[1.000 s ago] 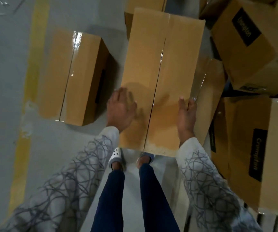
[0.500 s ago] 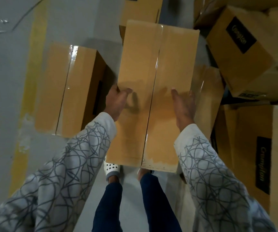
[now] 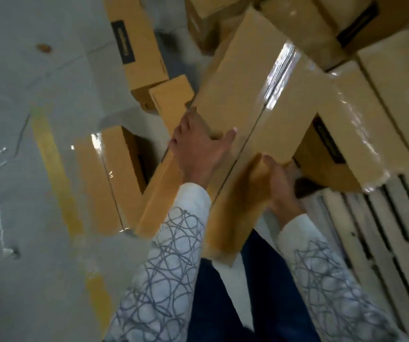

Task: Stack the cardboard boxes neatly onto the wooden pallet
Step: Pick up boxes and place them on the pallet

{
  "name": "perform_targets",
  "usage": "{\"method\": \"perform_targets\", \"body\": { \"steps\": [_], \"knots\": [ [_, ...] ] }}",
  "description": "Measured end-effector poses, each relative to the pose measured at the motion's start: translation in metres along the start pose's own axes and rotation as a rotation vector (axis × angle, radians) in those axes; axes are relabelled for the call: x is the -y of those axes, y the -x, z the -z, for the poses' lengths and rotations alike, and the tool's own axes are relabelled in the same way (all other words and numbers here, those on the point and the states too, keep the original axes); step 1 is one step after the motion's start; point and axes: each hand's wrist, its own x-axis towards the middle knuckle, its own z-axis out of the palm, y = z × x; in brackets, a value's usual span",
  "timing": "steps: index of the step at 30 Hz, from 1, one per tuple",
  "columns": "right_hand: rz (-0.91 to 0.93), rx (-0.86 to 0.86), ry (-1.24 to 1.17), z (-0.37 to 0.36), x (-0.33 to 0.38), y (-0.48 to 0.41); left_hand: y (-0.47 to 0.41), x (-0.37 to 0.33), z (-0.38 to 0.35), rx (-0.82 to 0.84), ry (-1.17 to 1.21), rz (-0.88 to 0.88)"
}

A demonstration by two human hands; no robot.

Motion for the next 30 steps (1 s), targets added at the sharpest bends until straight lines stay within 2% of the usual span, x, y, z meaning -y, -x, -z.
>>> {"method": "perform_targets", "body": {
  "steps": [5,8,15,19,23,27,30],
  "knots": [
    [-0.151,-0.209,-0.224,0.055,-0.010,0.106,0.073,-0.055,0.033,0.077,-0.272,-0.371],
    [-0.298,-0.202,-0.418,0.091,-0.023,0.158,0.119,-0.099,0.037,0.137,-0.384,-0.568],
    [-0.450,-0.267,-0.838,0.174,-0.081,0.193,0.238,-0.178,-0.034,0.338,-0.612,-0.997],
    [-0.458,-0.346,-0.981,0.241,-0.114,0.168,0.300,-0.221,-0.091,0.395,-0.652,-1.140],
    [-0.429,-0.400,-1.086,0.335,-0.129,0.164,0.364,-0.259,-0.156,0.454,-0.653,-1.200],
    [-0.434,-0.580,-1.166,0.448,-0.147,0.161,0.436,-0.295,-0.223,0.596,-0.568,-1.180],
    [-0.366,-0.739,-1.151,0.521,-0.149,0.160,0.482,-0.321,-0.265,0.700,-0.438,-1.169]
  ]
}}
